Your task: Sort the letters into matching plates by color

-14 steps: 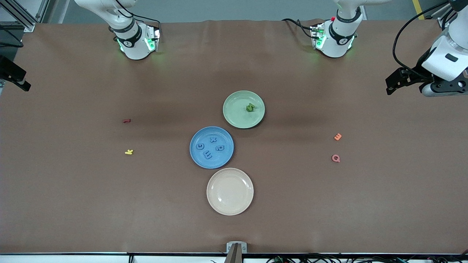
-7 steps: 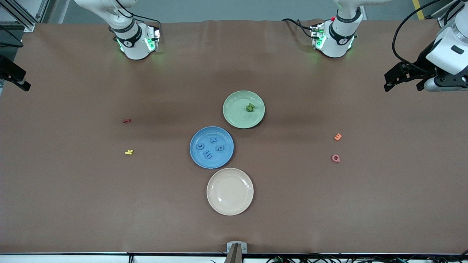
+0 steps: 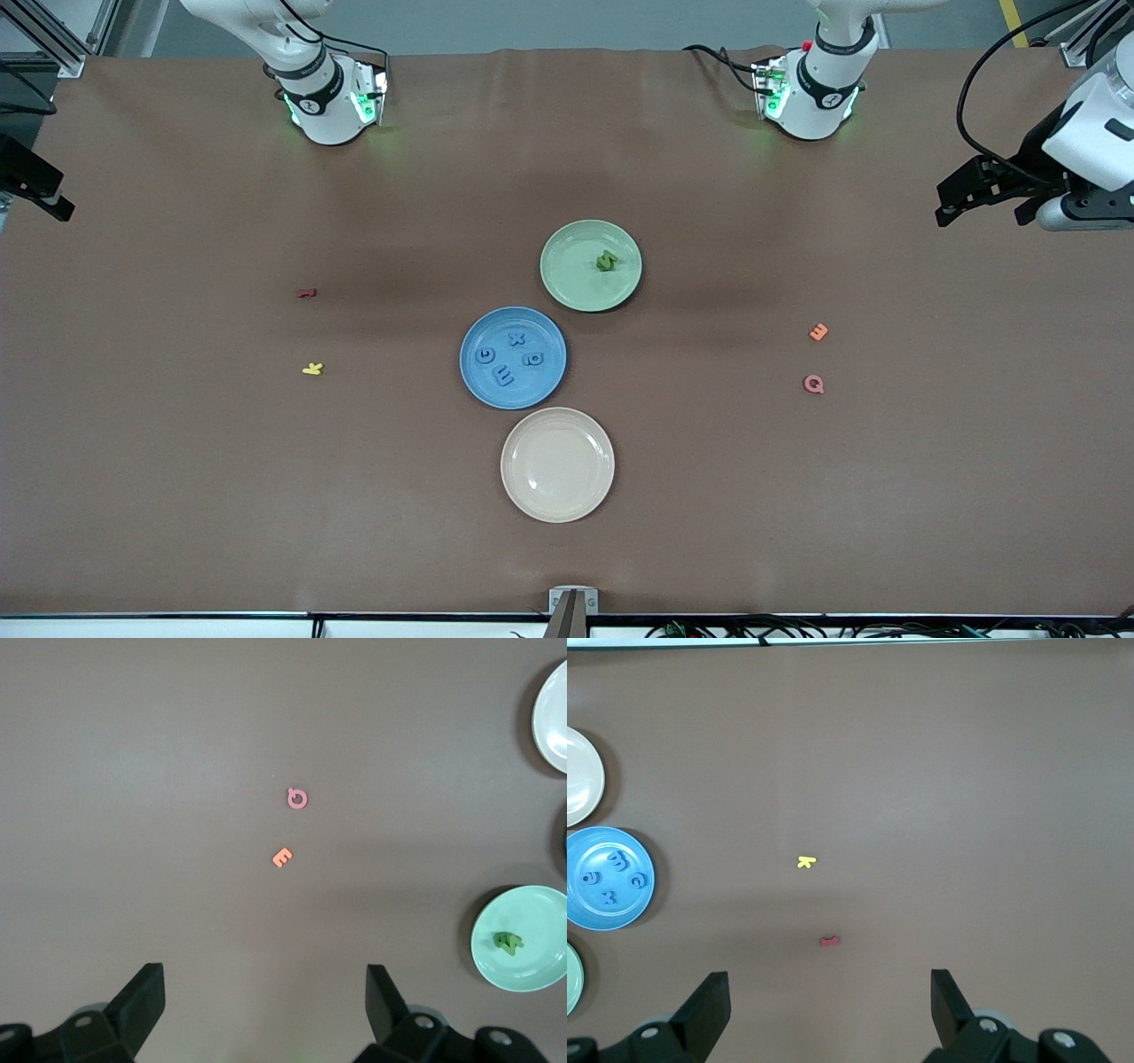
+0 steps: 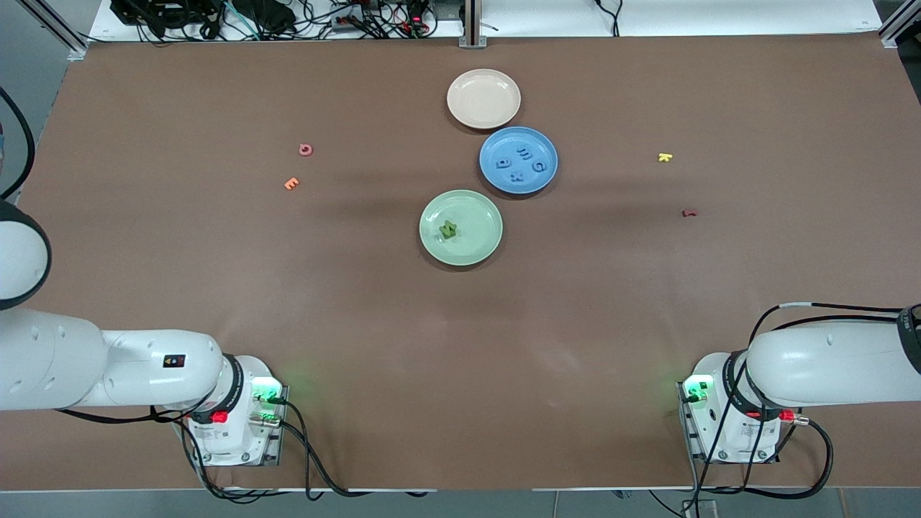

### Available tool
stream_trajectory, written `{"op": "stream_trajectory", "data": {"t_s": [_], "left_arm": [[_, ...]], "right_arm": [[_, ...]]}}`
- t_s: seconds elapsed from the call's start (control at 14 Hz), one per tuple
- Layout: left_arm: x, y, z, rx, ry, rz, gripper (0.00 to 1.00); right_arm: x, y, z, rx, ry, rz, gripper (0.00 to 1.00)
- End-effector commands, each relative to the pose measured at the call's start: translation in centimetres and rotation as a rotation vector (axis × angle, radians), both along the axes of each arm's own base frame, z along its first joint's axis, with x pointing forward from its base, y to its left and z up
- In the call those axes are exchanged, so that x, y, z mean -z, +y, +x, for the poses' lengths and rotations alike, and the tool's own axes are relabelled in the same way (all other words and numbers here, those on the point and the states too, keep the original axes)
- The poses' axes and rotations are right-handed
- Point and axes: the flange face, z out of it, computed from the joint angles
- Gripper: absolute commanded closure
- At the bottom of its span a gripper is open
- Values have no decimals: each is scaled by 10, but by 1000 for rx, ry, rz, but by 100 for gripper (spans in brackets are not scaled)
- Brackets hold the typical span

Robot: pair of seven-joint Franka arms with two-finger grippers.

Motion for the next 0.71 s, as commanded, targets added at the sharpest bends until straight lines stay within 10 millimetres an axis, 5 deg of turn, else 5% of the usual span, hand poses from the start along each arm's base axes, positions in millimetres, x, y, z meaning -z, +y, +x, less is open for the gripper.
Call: {"op": "stream_trajectory", "data": {"t_s": [0.0, 0.64], "left_arm": [[-8, 3, 2, 3, 21, -2, 0], [-8, 10, 2, -1, 23, 49, 0]], "right_arm": [[-4, -4, 3, -4, -6, 9, 0], [-5, -4, 3, -4, -8, 9, 0]]}}
